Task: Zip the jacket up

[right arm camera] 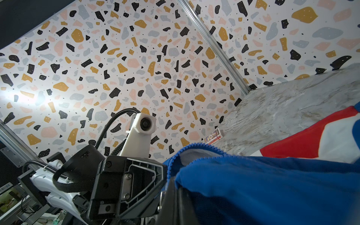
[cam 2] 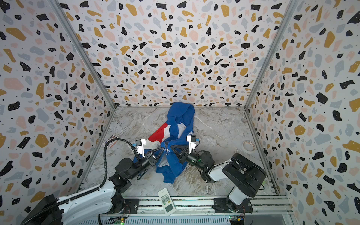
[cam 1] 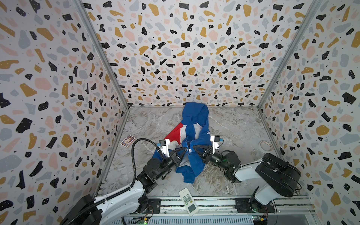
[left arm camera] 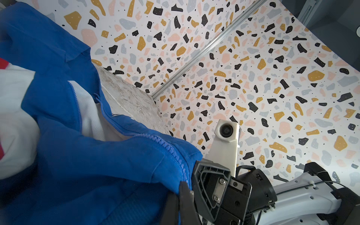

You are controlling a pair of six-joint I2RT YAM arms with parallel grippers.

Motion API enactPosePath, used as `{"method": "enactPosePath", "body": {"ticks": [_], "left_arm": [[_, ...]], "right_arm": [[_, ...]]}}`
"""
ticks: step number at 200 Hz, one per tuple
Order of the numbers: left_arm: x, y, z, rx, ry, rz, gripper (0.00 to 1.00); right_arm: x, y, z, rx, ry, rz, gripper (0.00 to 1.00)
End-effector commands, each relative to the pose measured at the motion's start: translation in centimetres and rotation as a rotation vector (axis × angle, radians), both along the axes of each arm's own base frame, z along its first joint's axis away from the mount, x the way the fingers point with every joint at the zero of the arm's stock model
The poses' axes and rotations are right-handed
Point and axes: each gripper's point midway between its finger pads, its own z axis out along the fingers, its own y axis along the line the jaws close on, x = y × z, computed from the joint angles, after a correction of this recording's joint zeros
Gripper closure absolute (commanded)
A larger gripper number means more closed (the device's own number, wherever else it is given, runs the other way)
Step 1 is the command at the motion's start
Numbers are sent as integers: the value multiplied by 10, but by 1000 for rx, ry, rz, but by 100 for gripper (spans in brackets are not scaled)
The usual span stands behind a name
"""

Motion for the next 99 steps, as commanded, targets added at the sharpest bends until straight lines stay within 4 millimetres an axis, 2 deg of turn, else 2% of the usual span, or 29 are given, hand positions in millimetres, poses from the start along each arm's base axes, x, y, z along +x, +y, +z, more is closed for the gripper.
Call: {"method": "enactPosePath", "body": {"ticks": [1, 99], "left_arm": [[0, 1, 32, -44, -81, 10, 100], [1, 0, 32, -51, -77, 15, 100]], "right_arm": [[-12, -12, 59, 172, -177, -15, 100], [-10, -4, 55, 150, -163, -8, 100]]}}
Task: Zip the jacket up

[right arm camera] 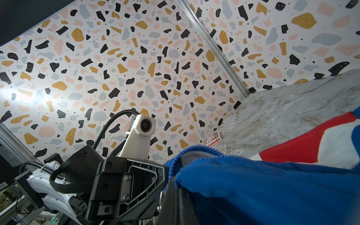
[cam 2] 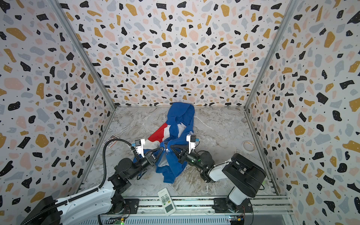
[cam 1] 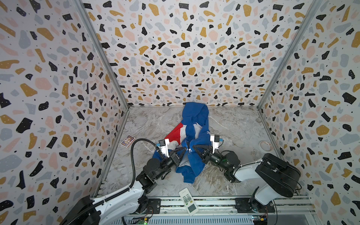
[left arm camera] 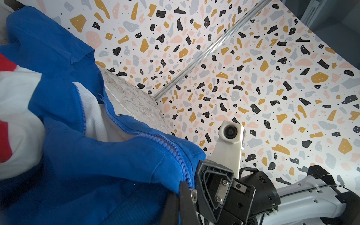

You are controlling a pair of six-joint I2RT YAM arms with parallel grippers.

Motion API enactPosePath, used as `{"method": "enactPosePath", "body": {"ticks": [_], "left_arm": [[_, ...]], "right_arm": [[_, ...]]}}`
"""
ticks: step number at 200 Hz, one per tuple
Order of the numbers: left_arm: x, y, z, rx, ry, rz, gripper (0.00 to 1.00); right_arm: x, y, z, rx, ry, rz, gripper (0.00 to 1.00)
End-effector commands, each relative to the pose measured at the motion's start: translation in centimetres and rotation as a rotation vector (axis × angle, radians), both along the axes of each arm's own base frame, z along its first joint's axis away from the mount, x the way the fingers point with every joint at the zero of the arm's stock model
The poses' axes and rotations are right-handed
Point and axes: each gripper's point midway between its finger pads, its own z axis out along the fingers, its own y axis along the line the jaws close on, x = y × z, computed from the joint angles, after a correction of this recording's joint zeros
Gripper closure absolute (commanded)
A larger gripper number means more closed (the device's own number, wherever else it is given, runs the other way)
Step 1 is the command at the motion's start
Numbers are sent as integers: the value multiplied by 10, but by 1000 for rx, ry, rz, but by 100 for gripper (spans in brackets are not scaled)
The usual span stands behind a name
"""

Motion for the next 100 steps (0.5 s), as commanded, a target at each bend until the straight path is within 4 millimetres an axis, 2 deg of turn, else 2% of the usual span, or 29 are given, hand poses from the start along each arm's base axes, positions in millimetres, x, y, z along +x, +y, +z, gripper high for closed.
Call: {"method": "enactPosePath", "body": {"ticks": [1, 100], "left_arm": [[1, -1, 33, -54, -83, 5, 100], [-1, 5, 37, -63, -97, 28, 100]], "right_arm": [[-9, -7, 52, 147, -144, -1, 100], [-8, 0, 41, 113, -118, 4, 100]]}}
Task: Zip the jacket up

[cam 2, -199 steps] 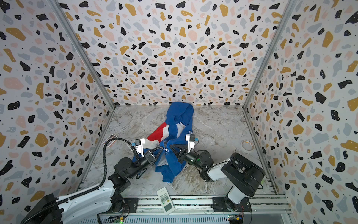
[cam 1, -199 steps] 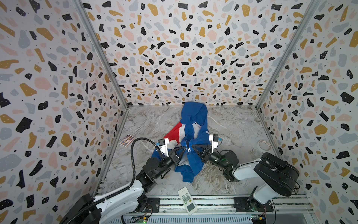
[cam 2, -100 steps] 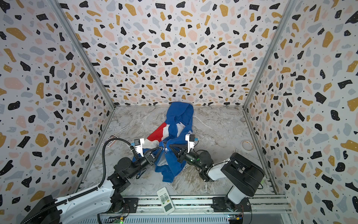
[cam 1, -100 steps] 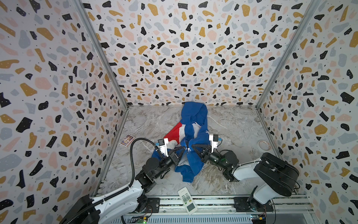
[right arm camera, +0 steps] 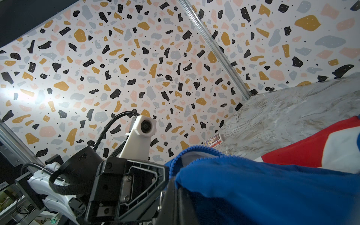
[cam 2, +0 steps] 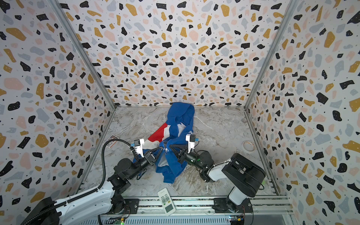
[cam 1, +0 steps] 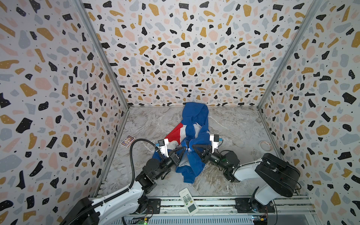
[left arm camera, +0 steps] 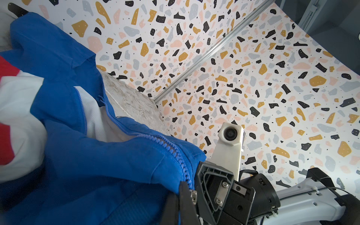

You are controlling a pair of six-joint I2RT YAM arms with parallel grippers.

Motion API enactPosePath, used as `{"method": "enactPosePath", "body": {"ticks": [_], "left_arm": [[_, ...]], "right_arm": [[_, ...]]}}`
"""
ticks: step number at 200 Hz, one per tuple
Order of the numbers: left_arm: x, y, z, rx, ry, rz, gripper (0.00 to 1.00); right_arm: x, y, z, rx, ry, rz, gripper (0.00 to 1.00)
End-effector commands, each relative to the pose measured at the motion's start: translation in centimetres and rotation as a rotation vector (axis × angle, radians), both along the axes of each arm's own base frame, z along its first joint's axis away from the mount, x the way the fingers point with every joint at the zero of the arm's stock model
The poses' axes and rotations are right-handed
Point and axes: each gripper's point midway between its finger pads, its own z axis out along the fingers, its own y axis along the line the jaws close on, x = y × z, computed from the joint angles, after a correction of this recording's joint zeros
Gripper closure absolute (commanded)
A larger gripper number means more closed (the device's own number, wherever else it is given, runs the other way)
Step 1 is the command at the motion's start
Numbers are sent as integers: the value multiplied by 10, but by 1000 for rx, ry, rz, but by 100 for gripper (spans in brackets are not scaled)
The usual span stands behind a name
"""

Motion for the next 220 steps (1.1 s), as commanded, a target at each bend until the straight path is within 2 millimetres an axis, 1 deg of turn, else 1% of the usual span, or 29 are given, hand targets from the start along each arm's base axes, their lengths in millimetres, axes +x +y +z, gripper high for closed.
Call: {"method": "enactPosePath", "body": {"ticks": [1, 87, 220], "left_arm": [[-1, 1, 31, -48, -82, 9, 100], [-1, -1, 31, -53, -80, -2, 100], [-1, 0, 29, -48, -78, 2, 100]], "right_arm": [[-7, -3, 38, 109, -110, 1, 100], [-5, 2, 33, 91, -95, -2, 100], [-3, 3, 27, 87, -80, -3, 100]]}}
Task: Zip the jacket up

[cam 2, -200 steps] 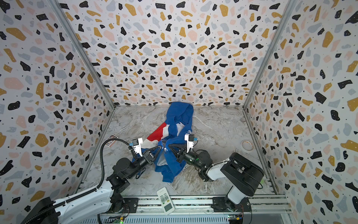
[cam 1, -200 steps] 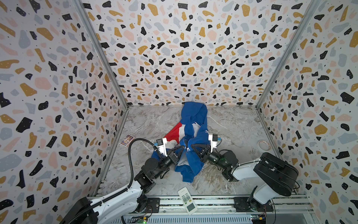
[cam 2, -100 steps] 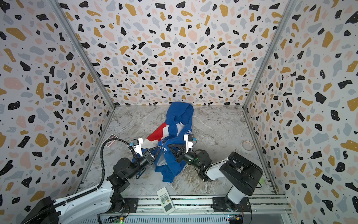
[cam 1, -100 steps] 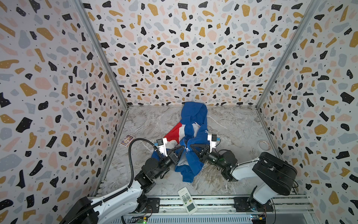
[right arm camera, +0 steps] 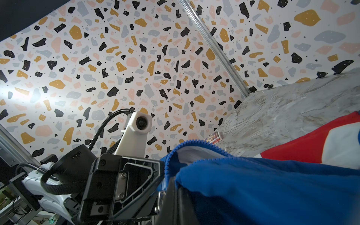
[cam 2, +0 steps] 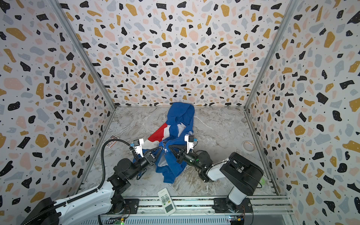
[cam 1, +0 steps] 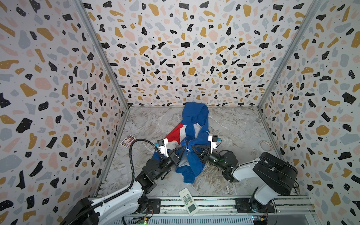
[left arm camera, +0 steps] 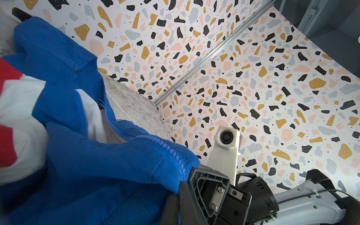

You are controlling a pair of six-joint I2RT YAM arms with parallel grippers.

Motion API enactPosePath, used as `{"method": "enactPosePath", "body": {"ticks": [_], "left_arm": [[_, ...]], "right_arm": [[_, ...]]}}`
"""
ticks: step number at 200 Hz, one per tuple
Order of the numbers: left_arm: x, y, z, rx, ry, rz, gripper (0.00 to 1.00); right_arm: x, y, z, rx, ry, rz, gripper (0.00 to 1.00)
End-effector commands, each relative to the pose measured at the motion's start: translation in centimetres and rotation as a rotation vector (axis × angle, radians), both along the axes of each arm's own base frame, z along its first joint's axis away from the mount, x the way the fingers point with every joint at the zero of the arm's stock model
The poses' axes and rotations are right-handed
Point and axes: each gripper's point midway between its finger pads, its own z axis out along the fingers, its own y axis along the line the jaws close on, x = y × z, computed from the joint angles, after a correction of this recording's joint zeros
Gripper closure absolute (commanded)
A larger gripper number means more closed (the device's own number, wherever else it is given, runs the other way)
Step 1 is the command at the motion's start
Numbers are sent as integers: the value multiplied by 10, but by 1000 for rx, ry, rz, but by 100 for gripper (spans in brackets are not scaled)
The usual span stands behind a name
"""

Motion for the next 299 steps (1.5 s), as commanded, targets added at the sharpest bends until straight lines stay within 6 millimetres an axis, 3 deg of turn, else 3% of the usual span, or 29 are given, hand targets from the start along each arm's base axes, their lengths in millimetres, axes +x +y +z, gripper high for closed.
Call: {"method": "enactPosePath", "body": {"ticks": [1, 156, 230, 299], "left_arm": [[-2, 0, 30, -48, -80, 0, 100], [1, -10, 20, -4, -64, -15, 100], [-1, 7, 37, -66, -114, 48, 100], [-1, 5, 32, -83, -97, 36, 100]], "right_arm": [[-5, -3, 35, 100, -94, 0, 100], [3, -6, 39, 146, -55, -18, 100], [1, -13, 30, 110, -36, -43, 100], [-2, -14, 38, 125, -51, -42, 100]]}}
